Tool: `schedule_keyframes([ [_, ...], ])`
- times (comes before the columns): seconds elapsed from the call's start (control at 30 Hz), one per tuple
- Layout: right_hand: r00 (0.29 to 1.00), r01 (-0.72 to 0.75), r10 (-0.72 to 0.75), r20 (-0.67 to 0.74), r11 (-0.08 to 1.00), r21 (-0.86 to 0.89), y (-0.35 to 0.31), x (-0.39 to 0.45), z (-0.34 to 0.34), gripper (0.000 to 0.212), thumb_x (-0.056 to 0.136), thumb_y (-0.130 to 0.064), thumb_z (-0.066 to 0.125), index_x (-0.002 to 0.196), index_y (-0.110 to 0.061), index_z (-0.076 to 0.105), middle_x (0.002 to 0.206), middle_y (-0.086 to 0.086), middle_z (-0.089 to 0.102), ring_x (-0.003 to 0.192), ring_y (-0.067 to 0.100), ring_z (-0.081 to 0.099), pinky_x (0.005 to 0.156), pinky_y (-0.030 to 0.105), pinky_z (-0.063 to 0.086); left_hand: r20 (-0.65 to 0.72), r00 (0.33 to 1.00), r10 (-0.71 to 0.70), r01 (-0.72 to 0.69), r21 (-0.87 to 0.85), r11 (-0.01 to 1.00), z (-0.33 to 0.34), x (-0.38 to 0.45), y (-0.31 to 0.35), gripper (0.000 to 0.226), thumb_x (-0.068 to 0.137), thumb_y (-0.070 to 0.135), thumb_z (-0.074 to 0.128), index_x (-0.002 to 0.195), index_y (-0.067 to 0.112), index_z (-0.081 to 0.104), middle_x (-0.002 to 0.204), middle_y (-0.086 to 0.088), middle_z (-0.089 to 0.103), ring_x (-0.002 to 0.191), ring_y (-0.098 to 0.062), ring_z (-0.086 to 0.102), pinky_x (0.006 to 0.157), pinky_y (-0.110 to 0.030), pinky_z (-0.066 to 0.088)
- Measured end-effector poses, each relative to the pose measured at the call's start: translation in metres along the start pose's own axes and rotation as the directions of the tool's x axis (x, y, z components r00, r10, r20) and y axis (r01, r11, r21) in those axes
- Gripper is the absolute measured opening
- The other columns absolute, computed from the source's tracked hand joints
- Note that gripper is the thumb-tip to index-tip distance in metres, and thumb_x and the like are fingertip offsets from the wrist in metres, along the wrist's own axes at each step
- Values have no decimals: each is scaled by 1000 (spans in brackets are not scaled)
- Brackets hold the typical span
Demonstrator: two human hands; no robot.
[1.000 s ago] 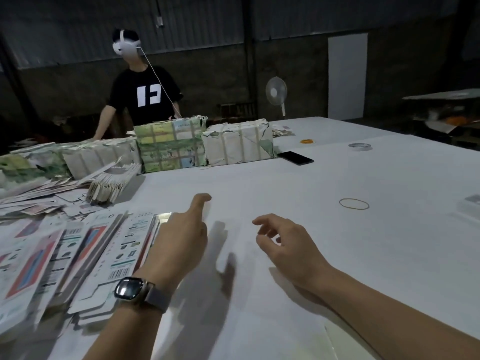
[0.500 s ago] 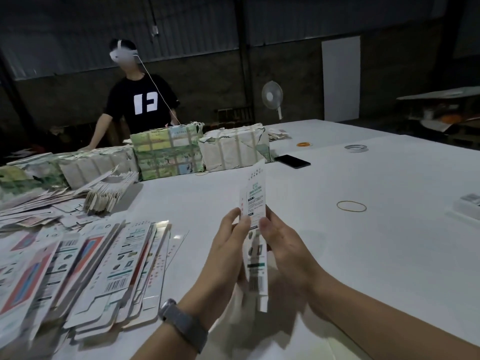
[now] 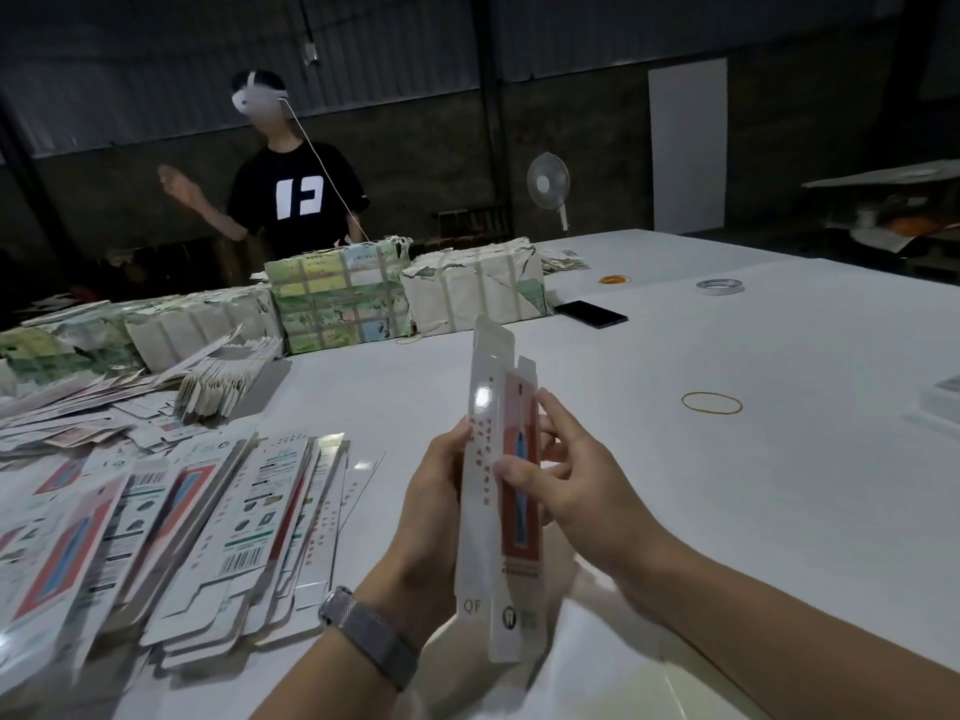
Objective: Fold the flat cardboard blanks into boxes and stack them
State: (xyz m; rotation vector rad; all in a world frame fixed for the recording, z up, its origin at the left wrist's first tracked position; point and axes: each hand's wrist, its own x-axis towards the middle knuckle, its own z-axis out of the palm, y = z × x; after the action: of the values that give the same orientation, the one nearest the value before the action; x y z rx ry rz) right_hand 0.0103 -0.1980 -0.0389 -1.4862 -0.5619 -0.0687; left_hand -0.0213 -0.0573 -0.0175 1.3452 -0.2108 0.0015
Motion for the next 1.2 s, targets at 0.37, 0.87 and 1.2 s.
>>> schedule_keyframes([
  [0.37, 999, -23, 26, -29, 995, 97, -4, 2, -1, 47, 93, -28, 66, 127, -54, 46, 91, -17, 69, 88, 7, 71, 62, 18, 54, -74, 997, -29, 25, -49, 998, 5, -5, -5, 52, 85, 54, 46, 121, 22, 66, 100, -11, 77, 82, -27, 75, 64, -31, 60],
  [0.87, 976, -217, 196, 97, 809, 546, -4, 4, -6, 52, 86, -32, 61, 136, -44, 55, 80, 11, 55, 70, 18, 60, 71, 40, 61, -90, 982, -168, 153, -153, 976, -6, 7, -2, 30, 101, 33, 43, 94, 11, 62, 64, 4, 72, 56, -11, 71, 55, -22, 58],
  [1.2, 969, -192, 239, -59, 884, 426, -6, 8, -14, 50, 76, -31, 66, 126, -38, 61, 97, 9, 76, 85, 25, 74, 70, 38, 63, -121, 992, -27, 45, 147, 988, 4, 6, -14, 47, 90, 58, 57, 101, 13, 65, 78, -5, 74, 64, -23, 74, 60, -27, 59],
])
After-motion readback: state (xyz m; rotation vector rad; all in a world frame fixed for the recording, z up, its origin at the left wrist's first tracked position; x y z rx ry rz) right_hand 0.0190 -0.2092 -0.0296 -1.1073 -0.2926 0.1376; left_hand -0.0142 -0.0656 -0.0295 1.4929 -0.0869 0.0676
